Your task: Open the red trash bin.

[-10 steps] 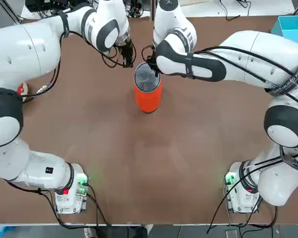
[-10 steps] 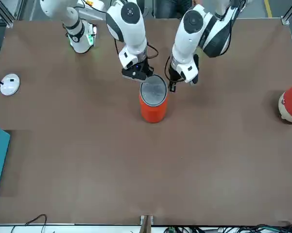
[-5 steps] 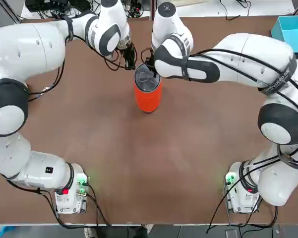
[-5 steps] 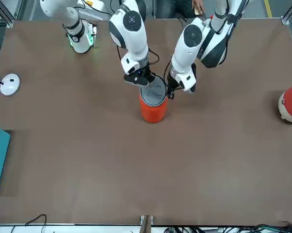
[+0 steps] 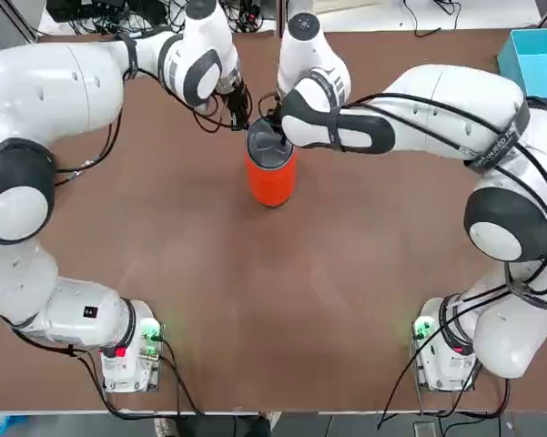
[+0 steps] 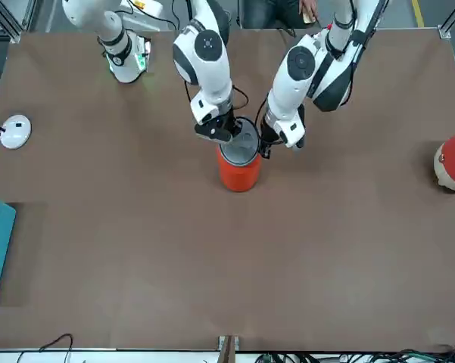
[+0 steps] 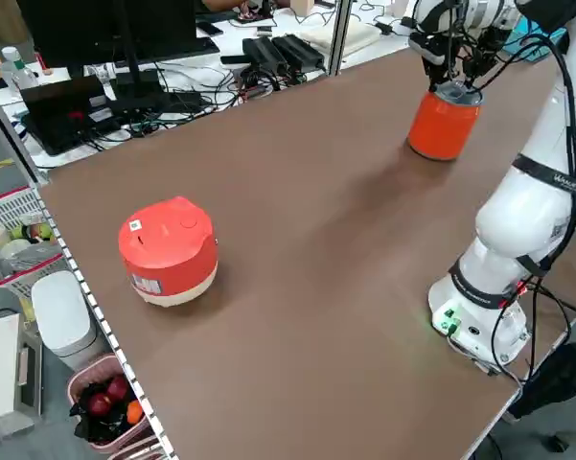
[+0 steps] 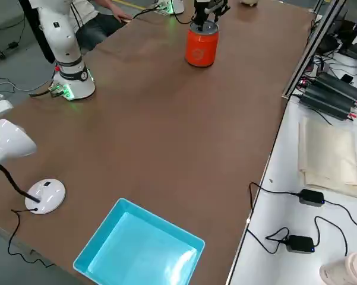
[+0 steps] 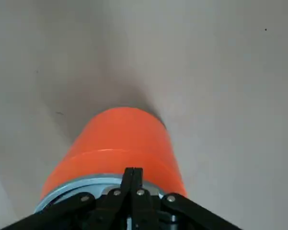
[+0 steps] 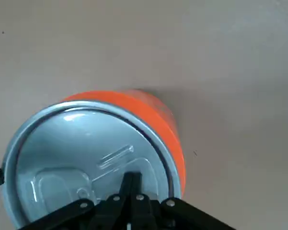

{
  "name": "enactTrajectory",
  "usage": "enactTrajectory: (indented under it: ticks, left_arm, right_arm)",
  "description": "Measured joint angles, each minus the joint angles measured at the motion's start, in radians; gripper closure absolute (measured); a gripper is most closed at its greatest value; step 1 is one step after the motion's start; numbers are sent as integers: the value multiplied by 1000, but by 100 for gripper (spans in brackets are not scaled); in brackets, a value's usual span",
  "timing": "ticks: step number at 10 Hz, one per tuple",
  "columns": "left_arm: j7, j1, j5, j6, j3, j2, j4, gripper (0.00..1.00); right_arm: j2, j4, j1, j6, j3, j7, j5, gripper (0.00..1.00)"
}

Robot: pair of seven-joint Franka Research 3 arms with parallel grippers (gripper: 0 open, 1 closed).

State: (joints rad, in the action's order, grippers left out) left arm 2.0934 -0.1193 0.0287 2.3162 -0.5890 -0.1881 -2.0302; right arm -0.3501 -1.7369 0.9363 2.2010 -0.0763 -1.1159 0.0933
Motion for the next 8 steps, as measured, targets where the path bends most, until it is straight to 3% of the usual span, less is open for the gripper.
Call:
enactTrajectory:
  ticks: [8]
  left_arm:
    - [0,0,0,3,-1,0,0,99]
  right_arm:
    - [1,8,-2,-12,-2,0,1,99]
